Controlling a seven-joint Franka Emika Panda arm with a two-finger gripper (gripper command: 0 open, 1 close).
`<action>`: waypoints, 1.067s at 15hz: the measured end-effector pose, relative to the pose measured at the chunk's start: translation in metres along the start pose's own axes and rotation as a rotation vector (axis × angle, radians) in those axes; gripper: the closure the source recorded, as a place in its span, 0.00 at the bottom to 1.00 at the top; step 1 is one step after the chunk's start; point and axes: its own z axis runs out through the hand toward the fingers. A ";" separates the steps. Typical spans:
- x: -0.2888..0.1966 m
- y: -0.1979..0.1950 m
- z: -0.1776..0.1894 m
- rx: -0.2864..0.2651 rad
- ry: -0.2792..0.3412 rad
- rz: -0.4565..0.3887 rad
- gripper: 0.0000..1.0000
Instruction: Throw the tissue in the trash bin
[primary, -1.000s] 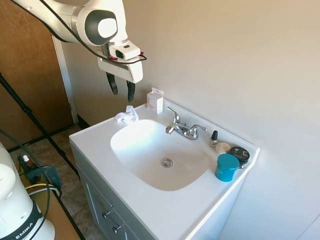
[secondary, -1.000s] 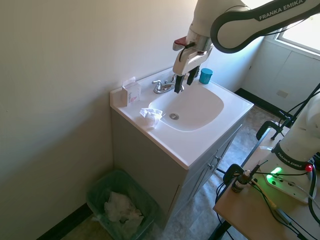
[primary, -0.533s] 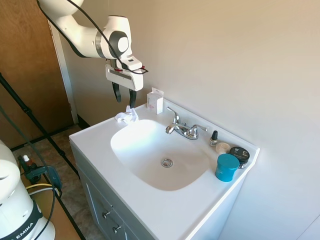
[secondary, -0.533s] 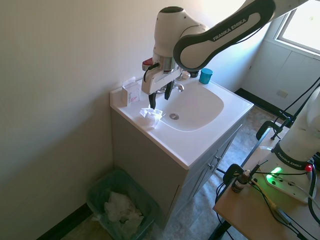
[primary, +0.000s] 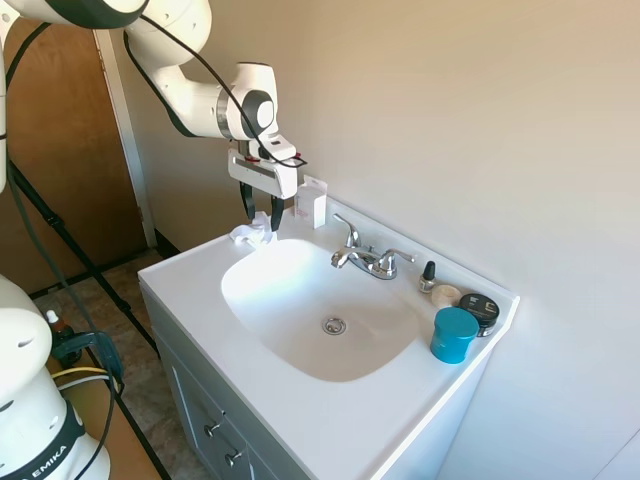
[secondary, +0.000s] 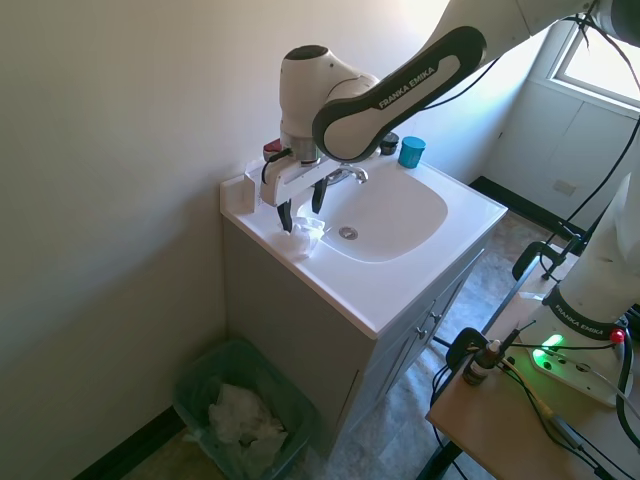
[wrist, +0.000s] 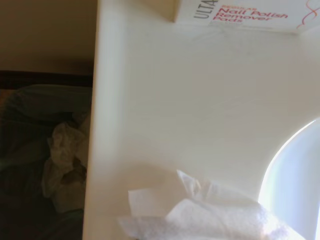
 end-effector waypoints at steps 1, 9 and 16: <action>0.001 0.000 0.004 -0.005 -0.006 0.002 1.00; 0.002 -0.003 0.009 -0.001 -0.046 0.008 1.00; 0.004 -0.002 0.011 -0.004 -0.066 -0.002 1.00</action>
